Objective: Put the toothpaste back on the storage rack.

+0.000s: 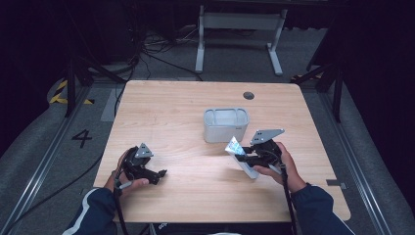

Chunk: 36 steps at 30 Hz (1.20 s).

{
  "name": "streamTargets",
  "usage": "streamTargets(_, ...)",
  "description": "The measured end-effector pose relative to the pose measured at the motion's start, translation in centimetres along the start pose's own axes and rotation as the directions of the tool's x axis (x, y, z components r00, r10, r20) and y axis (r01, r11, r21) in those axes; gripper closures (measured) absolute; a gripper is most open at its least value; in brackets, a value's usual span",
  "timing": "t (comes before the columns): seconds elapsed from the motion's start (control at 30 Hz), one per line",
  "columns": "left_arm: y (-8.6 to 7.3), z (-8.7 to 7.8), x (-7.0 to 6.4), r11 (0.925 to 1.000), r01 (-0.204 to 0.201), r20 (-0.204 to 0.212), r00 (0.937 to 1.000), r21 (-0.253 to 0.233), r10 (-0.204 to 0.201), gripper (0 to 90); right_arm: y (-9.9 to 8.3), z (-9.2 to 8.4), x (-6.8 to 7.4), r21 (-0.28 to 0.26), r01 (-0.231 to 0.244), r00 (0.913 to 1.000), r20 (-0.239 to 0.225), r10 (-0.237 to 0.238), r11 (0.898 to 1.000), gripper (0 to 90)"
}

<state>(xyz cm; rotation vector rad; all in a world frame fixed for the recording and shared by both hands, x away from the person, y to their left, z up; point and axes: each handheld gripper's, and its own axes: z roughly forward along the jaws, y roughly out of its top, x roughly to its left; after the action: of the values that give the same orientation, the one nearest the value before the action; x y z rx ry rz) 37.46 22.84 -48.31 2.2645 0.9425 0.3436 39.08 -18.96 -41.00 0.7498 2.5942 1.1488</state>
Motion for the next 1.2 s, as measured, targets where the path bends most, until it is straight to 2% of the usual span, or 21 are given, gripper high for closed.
streamTargets(0.57, 0.0, 0.0, 0.0, 1.0000, -0.001, 0.003, 1.0000, -0.001, 0.001, 0.2, 0.0, -1.3, -0.4, -0.105, -0.002, 1.0000, -0.001, 0.002, 0.994, 67.1)
streamTargets(0.93, 0.0, 0.0, 0.0, 1.0000, -0.001, 0.003, 1.0000, 0.001, 0.001, 0.1, 0.2, -2.7, -0.4, -0.200, 0.016, 0.9995, 0.029, -0.011, 0.980, 67.6)
streamTargets(1.2, 0.0, 0.0, 0.0, 1.0000, -0.001, 0.004, 1.0000, -0.002, 0.001, 0.2, 0.7, -4.0, -0.4, -0.247, 0.022, 0.9992, 0.039, -0.012, 0.969, 67.7)
